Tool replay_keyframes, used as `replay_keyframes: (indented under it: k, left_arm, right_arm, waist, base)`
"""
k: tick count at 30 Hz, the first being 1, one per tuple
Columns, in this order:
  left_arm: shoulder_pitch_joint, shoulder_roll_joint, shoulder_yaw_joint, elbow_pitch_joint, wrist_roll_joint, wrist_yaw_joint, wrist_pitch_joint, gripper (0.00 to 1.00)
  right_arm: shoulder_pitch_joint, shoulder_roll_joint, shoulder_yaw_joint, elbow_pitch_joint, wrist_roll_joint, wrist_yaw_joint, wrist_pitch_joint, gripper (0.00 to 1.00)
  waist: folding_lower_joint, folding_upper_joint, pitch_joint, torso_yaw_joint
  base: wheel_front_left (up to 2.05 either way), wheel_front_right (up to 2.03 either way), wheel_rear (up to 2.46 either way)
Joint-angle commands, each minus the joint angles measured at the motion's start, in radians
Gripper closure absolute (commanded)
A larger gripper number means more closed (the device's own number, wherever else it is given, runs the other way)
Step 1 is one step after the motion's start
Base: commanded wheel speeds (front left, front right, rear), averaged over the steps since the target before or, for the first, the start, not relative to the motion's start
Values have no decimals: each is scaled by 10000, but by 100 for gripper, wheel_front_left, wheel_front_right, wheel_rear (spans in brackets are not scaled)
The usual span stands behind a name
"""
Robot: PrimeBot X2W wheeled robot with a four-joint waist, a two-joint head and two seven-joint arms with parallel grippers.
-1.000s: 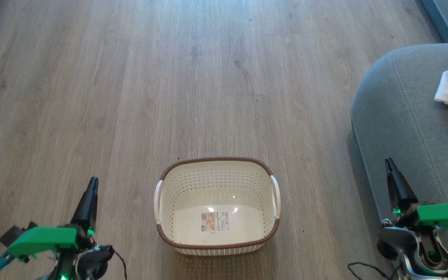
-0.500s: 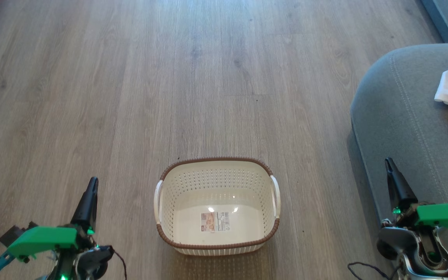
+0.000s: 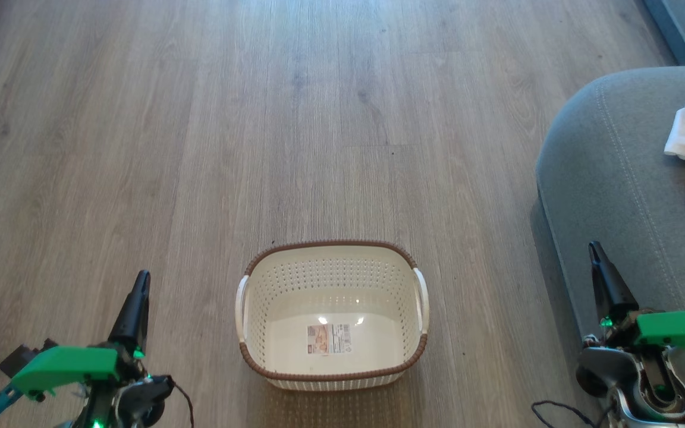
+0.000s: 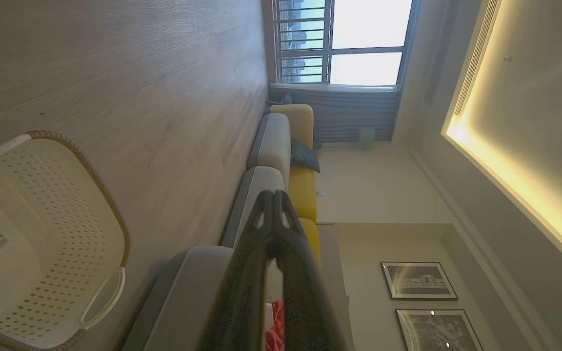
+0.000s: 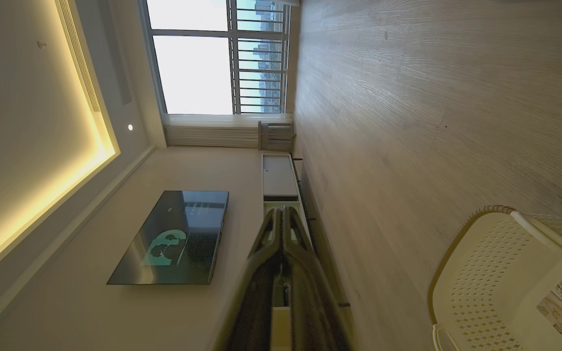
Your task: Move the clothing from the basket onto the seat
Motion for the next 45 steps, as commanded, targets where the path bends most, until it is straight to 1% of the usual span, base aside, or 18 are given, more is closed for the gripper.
replay_keyframes:
  k: [1,45]
  left_arm:
    - [-494,79,345,-339,-65,-17,75,100]
    - [-494,79,344,-340,-65,-17,74,100]
  right_arm:
    - [-180,-24,175,-397,57,0,59,100]
    - [-179,-24,176,-397,58,0,58,100]
  waist:
    - [0,0,0,0]
    - [0,0,0,0]
  base:
    - [0,0,0]
    - [0,0,0]
